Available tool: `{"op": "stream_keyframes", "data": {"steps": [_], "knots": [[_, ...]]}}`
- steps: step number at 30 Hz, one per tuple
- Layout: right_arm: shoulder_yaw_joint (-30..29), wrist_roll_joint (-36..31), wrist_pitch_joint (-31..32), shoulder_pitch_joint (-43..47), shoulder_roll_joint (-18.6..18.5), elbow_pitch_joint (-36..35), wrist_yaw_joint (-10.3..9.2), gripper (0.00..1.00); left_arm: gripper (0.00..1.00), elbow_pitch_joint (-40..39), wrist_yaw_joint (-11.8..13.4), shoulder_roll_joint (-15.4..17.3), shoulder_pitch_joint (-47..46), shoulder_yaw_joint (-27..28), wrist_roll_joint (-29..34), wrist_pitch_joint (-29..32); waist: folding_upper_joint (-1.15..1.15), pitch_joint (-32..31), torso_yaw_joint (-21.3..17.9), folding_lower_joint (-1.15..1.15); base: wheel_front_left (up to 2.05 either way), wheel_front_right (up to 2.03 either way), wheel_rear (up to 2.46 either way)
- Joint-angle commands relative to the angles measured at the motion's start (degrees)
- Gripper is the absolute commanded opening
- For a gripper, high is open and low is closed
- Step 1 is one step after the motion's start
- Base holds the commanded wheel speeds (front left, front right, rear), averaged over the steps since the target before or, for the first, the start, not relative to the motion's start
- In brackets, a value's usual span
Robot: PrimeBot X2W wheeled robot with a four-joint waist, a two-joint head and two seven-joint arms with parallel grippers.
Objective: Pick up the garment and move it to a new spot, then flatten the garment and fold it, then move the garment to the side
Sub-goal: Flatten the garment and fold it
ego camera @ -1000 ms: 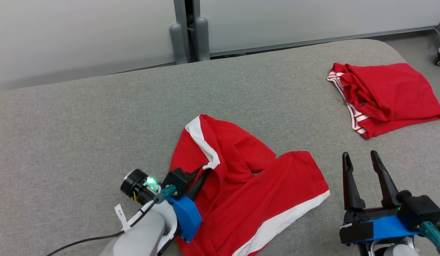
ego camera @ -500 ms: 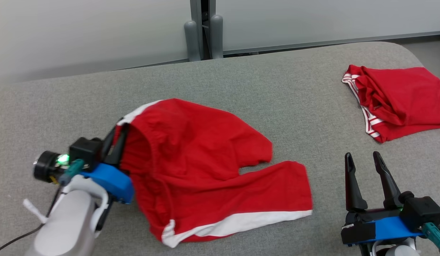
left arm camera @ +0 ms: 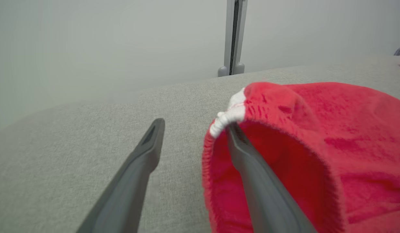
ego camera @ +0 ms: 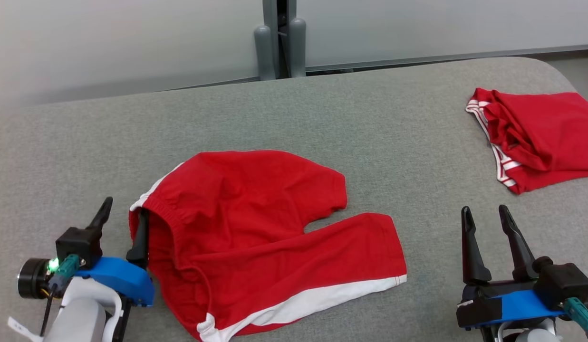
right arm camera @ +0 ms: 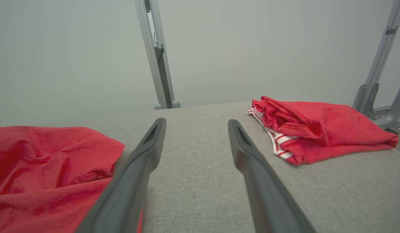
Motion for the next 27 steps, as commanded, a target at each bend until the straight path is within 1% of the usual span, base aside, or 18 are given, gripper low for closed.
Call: {"op": "stream_keyframes", "data": {"steps": [1,7,12,17,22,27], "knots": [[-0.1,0.0,0.0,0.2,0.1,0.2,-0.03,1.00,1.00,-1.1,0.4,-0.5,1.9,1.0,0.4,-0.1,0.00,-0.7,0.8,0.00,0.00,0.00,0.00],[0.1,0.0,0.0,1.3,0.1,0.7,-0.03,1.00,1.00,-6.4,0.3,-3.4,8.6,4.1,2.0,-0.1,0.00,-2.9,2.7,0.00,0.00,0.00,0.00],[0.6,0.1,0.0,2.3,0.1,0.5,-0.03,1.00,1.00,-12.4,0.7,-5.7,14.1,7.0,4.0,-0.1,0.00,-5.0,4.2,0.00,0.00,0.00,0.00],[1.6,-0.3,0.0,3.2,-0.2,0.4,-0.03,1.00,1.00,-17.7,0.6,-8.1,18.1,9.4,6.1,-0.1,0.00,-7.3,5.1,0.00,0.00,0.00,0.00],[2.9,-0.7,0.0,4.3,-0.3,-0.2,-0.03,1.00,1.00,-21.1,0.4,-9.9,20.8,11.0,7.7,-0.1,0.00,-9.2,5.6,0.00,0.00,0.00,0.00],[4.3,-1.1,0.0,5.1,-0.3,0.0,-0.03,1.00,1.00,-22.1,0.1,-10.8,22.3,11.9,8.5,-0.1,0.00,-10.1,5.7,0.00,0.00,0.00,0.00]]}}
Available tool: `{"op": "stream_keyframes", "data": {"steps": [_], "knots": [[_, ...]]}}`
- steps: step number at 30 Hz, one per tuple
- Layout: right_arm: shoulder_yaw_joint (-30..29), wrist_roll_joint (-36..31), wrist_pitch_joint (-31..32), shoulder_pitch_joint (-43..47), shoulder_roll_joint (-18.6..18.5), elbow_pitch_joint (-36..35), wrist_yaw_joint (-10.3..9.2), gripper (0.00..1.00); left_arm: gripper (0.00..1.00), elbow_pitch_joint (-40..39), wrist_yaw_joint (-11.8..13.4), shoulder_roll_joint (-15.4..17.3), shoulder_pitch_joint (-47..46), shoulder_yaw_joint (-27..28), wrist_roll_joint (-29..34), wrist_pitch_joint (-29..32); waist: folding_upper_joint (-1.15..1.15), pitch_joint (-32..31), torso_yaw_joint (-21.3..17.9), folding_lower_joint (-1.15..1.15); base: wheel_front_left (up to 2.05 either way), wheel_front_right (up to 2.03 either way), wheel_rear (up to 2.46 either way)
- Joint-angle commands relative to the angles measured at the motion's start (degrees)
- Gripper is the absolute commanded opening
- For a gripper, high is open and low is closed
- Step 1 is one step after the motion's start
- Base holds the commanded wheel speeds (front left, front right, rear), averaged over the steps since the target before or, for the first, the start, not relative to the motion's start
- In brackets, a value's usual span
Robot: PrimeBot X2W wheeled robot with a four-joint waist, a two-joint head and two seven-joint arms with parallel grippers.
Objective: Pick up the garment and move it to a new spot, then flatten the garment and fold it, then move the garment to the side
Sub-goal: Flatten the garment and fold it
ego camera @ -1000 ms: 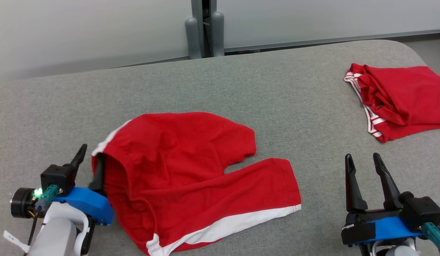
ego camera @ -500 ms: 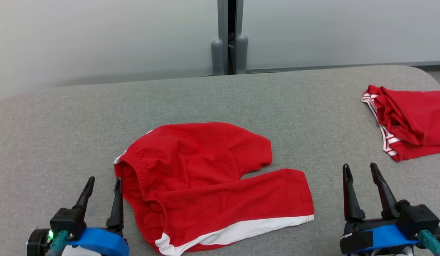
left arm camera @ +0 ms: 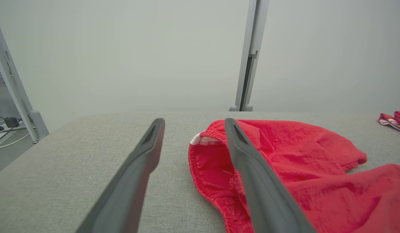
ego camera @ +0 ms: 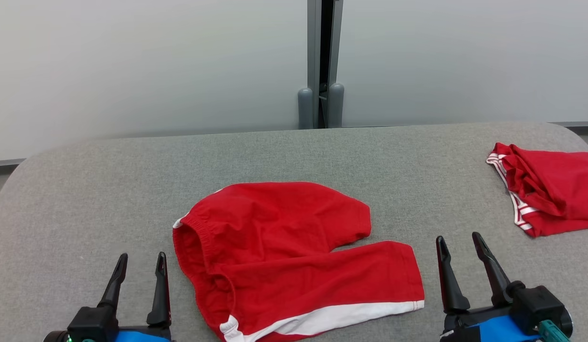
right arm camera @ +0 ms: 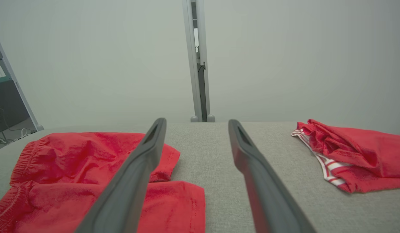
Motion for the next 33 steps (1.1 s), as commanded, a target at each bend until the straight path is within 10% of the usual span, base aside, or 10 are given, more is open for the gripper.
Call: {"op": "stream_keyframes", "data": {"steps": [1,16,33], "knots": [[0.3,-0.2,0.0,0.9,-0.2,0.0,-0.03,1.00,1.00,-0.3,-0.1,0.1,0.9,0.6,0.4,-0.1,0.00,-0.2,0.0,0.00,0.00,0.00,0.00],[1.6,0.2,0.0,2.4,-0.4,3.8,-0.03,1.00,1.00,-0.1,-2.2,-1.4,2.1,1.6,2.5,-0.1,0.00,-0.9,0.2,0.00,0.00,0.00,0.00],[2.9,0.8,0.0,-2.1,-0.4,22.0,-0.03,1.00,1.00,17.1,-6.9,-1.6,-2.2,-15.6,4.6,-0.2,0.00,-0.1,-0.2,0.00,0.00,0.00,0.00]]}}
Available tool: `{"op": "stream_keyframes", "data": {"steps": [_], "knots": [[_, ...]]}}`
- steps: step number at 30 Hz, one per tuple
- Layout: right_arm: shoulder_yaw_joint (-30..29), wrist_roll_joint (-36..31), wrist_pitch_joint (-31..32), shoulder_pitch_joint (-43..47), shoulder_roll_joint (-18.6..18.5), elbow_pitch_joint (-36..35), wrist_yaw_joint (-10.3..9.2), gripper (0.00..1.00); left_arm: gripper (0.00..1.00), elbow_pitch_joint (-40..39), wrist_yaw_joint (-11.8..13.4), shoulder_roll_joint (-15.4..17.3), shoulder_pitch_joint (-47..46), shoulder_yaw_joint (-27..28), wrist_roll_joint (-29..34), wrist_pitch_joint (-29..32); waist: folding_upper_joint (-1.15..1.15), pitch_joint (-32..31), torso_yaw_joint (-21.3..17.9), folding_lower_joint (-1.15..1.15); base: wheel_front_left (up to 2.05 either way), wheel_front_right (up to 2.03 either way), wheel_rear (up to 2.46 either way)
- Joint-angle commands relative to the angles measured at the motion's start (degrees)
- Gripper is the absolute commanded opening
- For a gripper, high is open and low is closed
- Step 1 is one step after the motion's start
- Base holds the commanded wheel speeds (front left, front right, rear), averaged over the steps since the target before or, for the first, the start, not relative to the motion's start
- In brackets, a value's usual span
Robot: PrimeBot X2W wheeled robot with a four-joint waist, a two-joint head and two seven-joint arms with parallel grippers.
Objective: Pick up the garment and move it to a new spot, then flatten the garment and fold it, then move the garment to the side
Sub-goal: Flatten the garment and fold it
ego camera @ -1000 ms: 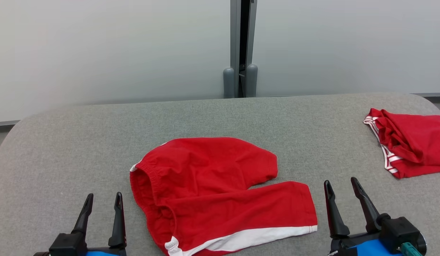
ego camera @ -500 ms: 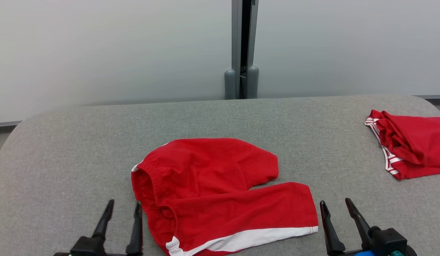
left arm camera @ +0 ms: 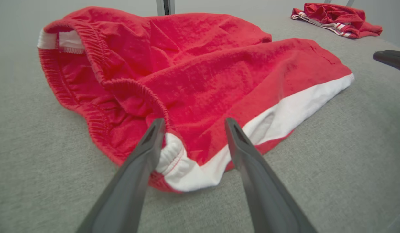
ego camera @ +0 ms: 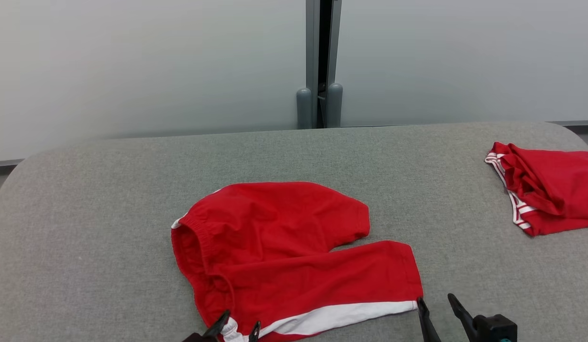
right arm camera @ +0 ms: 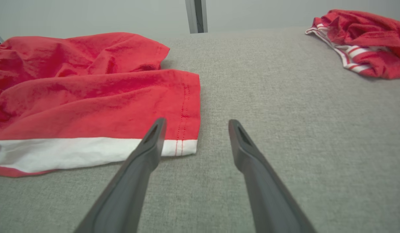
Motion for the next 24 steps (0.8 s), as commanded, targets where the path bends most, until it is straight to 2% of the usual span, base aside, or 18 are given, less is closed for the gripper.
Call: {"op": "stream_keyframes", "data": {"steps": [1,11,24], "knots": [[0.3,0.4,0.0,-1.0,0.0,0.8,-0.03,1.00,1.00,1.0,-0.3,0.7,-1.5,-0.6,0.3,-0.2,0.00,0.2,0.0,0.01,0.00,0.00,0.00],[2.1,1.2,0.0,-5.0,0.4,9.9,-0.03,1.00,1.00,9.0,-0.7,2.8,-4.3,-4.9,-0.5,-0.1,0.00,1.1,0.2,0.01,0.00,0.00,0.00],[4.8,3.2,0.0,-9.0,0.7,16.2,-0.03,1.00,1.00,10.6,-0.8,4.2,-5.5,-8.3,-3.0,-0.1,0.00,2.1,1.1,0.01,0.00,0.00,0.00]]}}
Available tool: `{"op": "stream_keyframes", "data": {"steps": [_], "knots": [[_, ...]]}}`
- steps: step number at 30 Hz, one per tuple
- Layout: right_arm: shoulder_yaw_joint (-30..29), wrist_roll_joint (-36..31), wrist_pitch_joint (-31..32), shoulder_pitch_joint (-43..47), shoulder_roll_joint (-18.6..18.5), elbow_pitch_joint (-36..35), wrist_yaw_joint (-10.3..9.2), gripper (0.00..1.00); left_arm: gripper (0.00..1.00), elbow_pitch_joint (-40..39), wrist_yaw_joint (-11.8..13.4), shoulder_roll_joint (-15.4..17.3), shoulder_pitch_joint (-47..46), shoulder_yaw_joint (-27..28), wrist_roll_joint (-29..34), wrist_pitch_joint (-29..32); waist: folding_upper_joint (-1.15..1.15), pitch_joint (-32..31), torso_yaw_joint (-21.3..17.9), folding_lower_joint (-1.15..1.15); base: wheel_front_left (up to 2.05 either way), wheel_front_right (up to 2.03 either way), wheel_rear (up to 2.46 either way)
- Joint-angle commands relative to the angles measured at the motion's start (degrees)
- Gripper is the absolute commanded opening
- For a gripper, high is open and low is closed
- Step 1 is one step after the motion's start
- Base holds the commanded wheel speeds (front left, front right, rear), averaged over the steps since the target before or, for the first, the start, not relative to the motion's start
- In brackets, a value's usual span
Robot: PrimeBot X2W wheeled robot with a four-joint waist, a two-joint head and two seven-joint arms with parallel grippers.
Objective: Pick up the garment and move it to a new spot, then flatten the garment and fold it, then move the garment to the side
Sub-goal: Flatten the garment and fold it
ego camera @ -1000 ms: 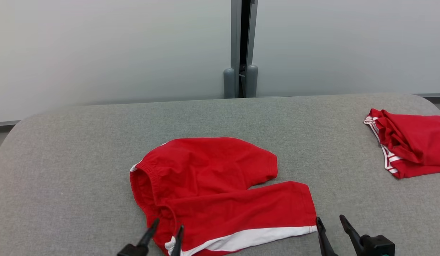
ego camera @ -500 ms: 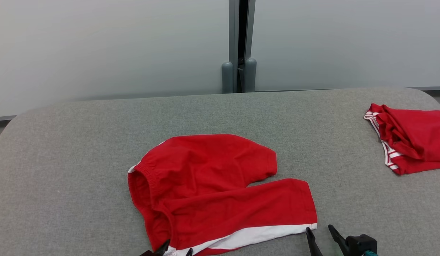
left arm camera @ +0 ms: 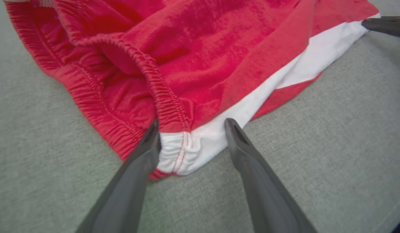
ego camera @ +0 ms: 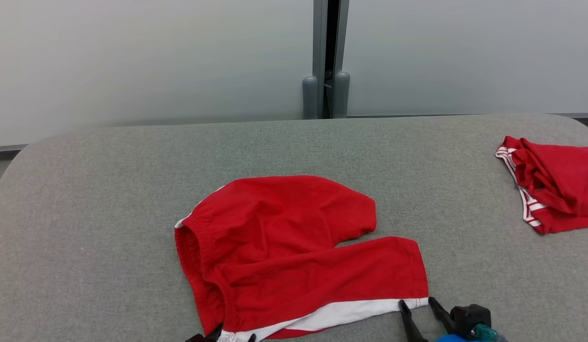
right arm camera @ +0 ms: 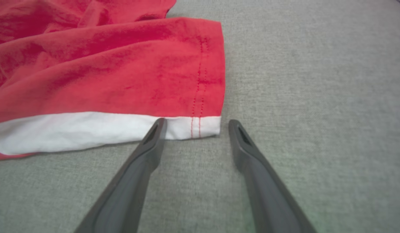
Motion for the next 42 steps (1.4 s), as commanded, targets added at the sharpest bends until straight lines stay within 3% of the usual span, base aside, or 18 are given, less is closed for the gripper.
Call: {"op": "stream_keyframes", "data": {"steps": [1,3,4,5,6,7,8,26,33,42], "knots": [[0.6,0.5,0.1,-1.0,0.2,0.7,-0.03,1.00,1.00,0.4,-0.3,0.5,-0.4,-0.3,-0.4,-0.1,0.00,0.1,0.1,0.00,0.00,0.00,0.00],[1.3,1.3,0.1,-1.5,0.2,1.5,-0.03,1.00,1.00,0.7,-0.3,0.6,-0.5,-0.7,-1.0,-0.1,0.00,0.2,0.2,0.00,0.00,0.00,0.00],[1.8,1.8,0.1,-1.7,0.2,1.9,-0.03,0.58,1.00,1.0,-0.3,0.5,-0.5,-1.1,-1.5,-0.1,0.00,0.2,0.3,0.00,0.00,0.00,0.00],[2.2,2.2,0.1,-1.9,0.2,2.2,-0.03,0.30,0.95,1.1,-0.3,0.6,-0.7,-1.4,-1.9,0.0,0.00,0.2,0.3,0.00,0.00,0.00,0.00],[2.5,2.6,0.1,-2.2,0.2,2.2,-0.02,0.09,0.58,1.2,-0.3,0.6,-0.8,-1.6,-2.4,0.0,0.00,0.2,0.3,0.00,0.00,0.00,0.00],[2.8,2.8,0.1,-2.4,0.2,2.2,-0.02,0.04,0.07,1.3,-0.3,0.7,-0.9,-1.9,-2.8,0.0,0.00,0.2,0.3,0.00,0.00,0.00,0.00],[3.0,3.1,0.1,-2.4,0.2,2.0,-0.03,0.00,0.00,1.3,-0.3,0.7,-1.0,-2.2,-3.4,0.0,0.00,0.3,0.3,0.00,0.00,0.00,0.00],[0.0,1.8,0.0,-6.5,-1.0,-9.6,-0.03,0.00,0.00,-9.9,-0.3,3.1,-6.0,-1.5,-6.8,0.0,0.00,2.7,-0.2,0.00,0.00,0.00,0.00],[0.6,1.3,0.0,-21.0,-3.9,-12.1,-0.03,0.00,0.00,-13.2,-0.2,4.0,-20.9,-0.6,-6.6,0.0,0.00,8.2,-1.3,0.00,0.00,0.00,0.00],[1.9,2.4,0.0,-48.8,-6.5,-9.1,-0.03,0.00,0.00,-9.3,-0.1,6.8,-48.9,0.0,-7.5,0.6,0.00,18.9,-4.7,0.00,0.00,0.00,0.00]]}}
